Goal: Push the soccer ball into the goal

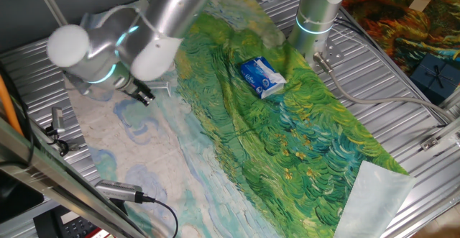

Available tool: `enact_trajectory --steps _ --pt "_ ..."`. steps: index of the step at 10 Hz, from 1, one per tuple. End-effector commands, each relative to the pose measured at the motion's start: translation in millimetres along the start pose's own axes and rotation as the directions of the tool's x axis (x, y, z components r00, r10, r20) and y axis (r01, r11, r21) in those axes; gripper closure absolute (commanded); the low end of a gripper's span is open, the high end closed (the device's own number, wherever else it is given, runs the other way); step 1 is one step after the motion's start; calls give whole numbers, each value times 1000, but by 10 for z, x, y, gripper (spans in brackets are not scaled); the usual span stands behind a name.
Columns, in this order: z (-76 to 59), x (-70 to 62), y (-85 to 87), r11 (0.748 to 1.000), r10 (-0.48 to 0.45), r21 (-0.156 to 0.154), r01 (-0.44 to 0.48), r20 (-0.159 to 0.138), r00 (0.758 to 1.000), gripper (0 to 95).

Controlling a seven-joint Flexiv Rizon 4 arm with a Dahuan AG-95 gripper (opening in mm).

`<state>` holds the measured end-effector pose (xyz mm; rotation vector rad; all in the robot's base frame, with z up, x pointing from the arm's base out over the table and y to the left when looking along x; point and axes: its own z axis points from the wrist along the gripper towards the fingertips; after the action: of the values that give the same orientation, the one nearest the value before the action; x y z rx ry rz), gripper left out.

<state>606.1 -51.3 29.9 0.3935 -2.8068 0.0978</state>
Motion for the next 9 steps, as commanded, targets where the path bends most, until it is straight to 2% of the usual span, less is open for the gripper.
enact_trajectory --steps 1,4,6,7,9 --pt "-68 -74 -31 1000 7 -8 -7 32 999 950" --pt "-96 -127 -54 1000 7 4 -7 27 1000 950" --pt "-1 -89 -42 1000 6 16 -6 26 1000 950" --pt "-11 -84 -40 1000 4 14 -4 31 1000 950" --pt "-140 -134 -50 1000 -4 1 4 34 999 950"
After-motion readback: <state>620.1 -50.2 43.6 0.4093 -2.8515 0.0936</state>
